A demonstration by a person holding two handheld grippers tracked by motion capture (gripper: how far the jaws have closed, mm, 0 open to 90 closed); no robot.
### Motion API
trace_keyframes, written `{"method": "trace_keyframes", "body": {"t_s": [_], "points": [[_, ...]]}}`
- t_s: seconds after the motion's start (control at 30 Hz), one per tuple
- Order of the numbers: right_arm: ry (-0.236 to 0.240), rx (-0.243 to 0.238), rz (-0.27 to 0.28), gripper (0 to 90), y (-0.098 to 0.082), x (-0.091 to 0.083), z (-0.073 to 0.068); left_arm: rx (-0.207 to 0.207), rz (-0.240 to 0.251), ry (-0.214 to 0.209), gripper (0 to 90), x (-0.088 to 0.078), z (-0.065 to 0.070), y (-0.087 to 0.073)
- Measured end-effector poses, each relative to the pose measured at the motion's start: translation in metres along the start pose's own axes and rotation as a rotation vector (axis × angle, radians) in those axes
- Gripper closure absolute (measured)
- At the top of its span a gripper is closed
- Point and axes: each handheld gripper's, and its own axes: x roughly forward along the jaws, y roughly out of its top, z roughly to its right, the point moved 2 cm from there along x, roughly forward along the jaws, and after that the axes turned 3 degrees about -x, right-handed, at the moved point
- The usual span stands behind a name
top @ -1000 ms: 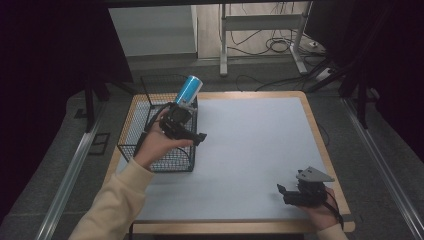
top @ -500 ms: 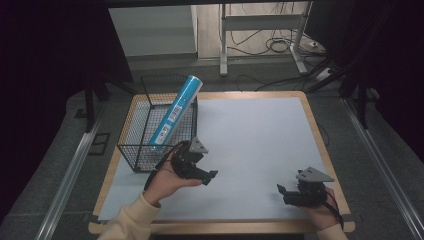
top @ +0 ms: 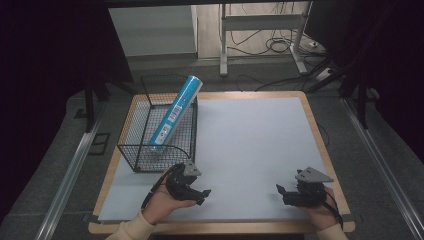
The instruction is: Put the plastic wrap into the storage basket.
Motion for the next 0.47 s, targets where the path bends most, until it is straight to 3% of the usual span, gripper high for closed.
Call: {"method": "trace_keyframes", "body": {"t_s": [0.47], "points": [[0.003,-0.008,-0.001,10.7,0.001,0.002,-0.0015,-0.03,-0.004,0.021,16.8,0.0038,-0.0109,-0.0035]]}}
